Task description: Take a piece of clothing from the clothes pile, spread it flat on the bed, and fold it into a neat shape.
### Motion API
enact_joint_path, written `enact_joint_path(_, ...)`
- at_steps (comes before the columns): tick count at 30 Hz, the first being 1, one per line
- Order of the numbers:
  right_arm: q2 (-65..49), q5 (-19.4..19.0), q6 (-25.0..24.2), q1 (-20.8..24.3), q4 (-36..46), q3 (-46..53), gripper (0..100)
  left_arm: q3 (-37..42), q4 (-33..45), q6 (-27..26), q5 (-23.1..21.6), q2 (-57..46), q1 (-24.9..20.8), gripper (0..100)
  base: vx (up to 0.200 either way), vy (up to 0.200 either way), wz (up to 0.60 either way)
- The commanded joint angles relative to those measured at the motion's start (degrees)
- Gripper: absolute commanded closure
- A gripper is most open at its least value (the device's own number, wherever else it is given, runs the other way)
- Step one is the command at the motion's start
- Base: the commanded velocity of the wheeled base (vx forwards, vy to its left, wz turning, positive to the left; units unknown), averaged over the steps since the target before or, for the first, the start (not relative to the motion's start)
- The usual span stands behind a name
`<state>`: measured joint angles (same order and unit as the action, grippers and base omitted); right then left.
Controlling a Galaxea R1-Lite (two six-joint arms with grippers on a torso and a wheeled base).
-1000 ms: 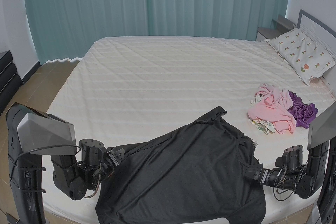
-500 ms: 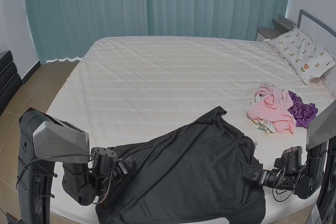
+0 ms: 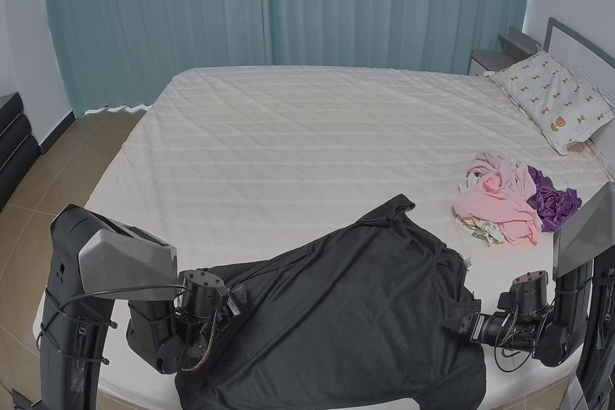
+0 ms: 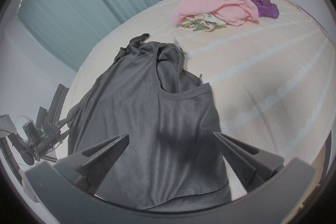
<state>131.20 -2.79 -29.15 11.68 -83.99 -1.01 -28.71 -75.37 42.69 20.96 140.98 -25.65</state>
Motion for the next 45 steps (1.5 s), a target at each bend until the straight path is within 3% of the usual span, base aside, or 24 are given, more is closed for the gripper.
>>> enact_joint_path(1,0.4,0.0,0.0,0.4,0.1,0.9,0,-2.7,-0.3,0.1,0.1,0.5,1.8,0,0.000,0.000,0.00)
enact_joint_path(6,0.5,0.0,0.0,0.6,0.1,0.9,0,-7.7,-0.4,1.3,0.1,1.0,4.1,0,0.000,0.000,0.00)
enact_joint_path(11,1.8,0.6,-0.1,1.6,-0.3,0.9,0,-13.2,-0.4,6.6,0.1,2.3,7.0,0,0.000,0.000,0.00)
enact_joint_path(14,2.8,1.3,-0.1,1.7,-0.6,0.9,0,-16.7,-0.7,10.4,0.1,1.1,11.7,0,0.000,0.000,0.00)
enact_joint_path(20,2.8,1.5,-0.2,1.7,-0.6,0.9,0,-19.0,-0.6,10.7,0.0,1.6,17.1,0,0.000,0.000,0.00)
enact_joint_path(29,2.8,1.5,-0.2,1.7,-0.6,0.9,0,-16.1,-0.4,8.5,-1.1,1.3,17.1,0,0.000,0.000,0.00)
enact_joint_path(33,2.8,1.6,-0.2,1.7,-0.6,0.9,0,-7.9,-0.9,4.2,-9.0,-1.0,16.7,0,0.000,0.000,0.00)
enact_joint_path(35,2.8,1.6,-0.2,1.7,-0.6,0.9,0,-6.7,-0.9,4.2,-10.4,-1.5,15.9,0,0.000,0.000,0.00)
enact_joint_path(45,2.7,1.6,-0.2,1.7,-0.6,0.9,0,-7.5,-0.9,3.7,-10.2,-0.5,11.7,0,0.000,0.000,0.00)
